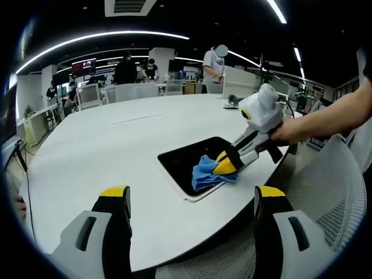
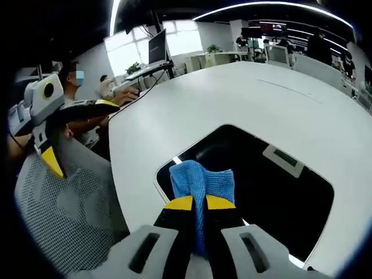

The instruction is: Wipe the mirror surface with the cleaning cloth until all visible marks leave the cleaned area.

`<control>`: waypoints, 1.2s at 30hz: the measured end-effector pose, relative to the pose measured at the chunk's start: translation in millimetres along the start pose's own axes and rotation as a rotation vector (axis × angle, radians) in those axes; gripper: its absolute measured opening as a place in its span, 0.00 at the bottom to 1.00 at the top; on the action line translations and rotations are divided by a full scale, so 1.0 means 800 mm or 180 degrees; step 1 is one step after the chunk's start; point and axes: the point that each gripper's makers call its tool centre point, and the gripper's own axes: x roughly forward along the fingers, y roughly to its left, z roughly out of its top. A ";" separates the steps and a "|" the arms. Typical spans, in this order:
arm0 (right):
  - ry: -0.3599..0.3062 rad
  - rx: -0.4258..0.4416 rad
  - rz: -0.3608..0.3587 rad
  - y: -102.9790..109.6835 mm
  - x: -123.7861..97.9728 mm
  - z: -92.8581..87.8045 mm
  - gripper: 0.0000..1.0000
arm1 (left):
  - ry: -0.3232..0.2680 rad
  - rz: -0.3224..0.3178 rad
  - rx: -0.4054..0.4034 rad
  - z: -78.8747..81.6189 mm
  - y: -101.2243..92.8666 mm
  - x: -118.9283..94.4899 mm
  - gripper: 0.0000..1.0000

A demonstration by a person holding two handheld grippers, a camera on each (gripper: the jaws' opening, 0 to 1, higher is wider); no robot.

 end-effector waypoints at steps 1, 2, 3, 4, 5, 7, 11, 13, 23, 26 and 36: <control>-0.0006 0.0004 0.0013 0.002 0.002 0.002 0.00 | 0.0001 0.0002 -0.0001 0.000 0.000 0.000 0.86; -0.0011 0.0015 0.0026 0.003 0.004 0.003 0.00 | 0.0003 0.0001 0.0000 0.000 0.000 0.000 0.86; -0.0020 0.0048 0.0050 0.005 0.007 0.005 0.00 | 0.0004 0.0000 -0.0001 0.000 0.000 0.000 0.86; -0.0027 0.0068 0.0065 0.006 0.009 0.006 0.00 | 0.0006 -0.0002 -0.0001 0.000 0.000 0.000 0.86; -0.0032 0.0078 0.0075 0.010 0.010 0.007 0.00 | 0.0008 -0.0002 0.0000 0.000 0.000 0.000 0.86; -0.0038 0.0084 0.0093 0.018 0.014 0.009 0.00 | 0.0011 0.0000 0.0001 0.000 0.000 0.000 0.86; -0.0033 0.0063 0.0119 0.026 0.019 0.013 0.00 | 0.0012 0.0003 0.0000 -0.001 0.000 0.000 0.86; -0.0031 0.0060 0.0132 0.029 0.022 0.015 0.00 | 0.0012 0.0005 0.0002 -0.001 0.000 0.000 0.86; 0.0032 -0.0028 0.0189 0.038 0.034 0.024 0.00 | 0.0014 0.0009 0.0001 -0.001 0.000 0.000 0.86; 0.0053 -0.0088 0.0187 0.040 0.037 0.025 0.00 | 0.0012 0.0007 0.0000 -0.001 0.000 0.000 0.86; 0.0038 -0.0179 0.0160 0.043 0.041 0.027 0.00 | 0.0018 0.0000 -0.0008 -0.002 -0.001 0.000 0.85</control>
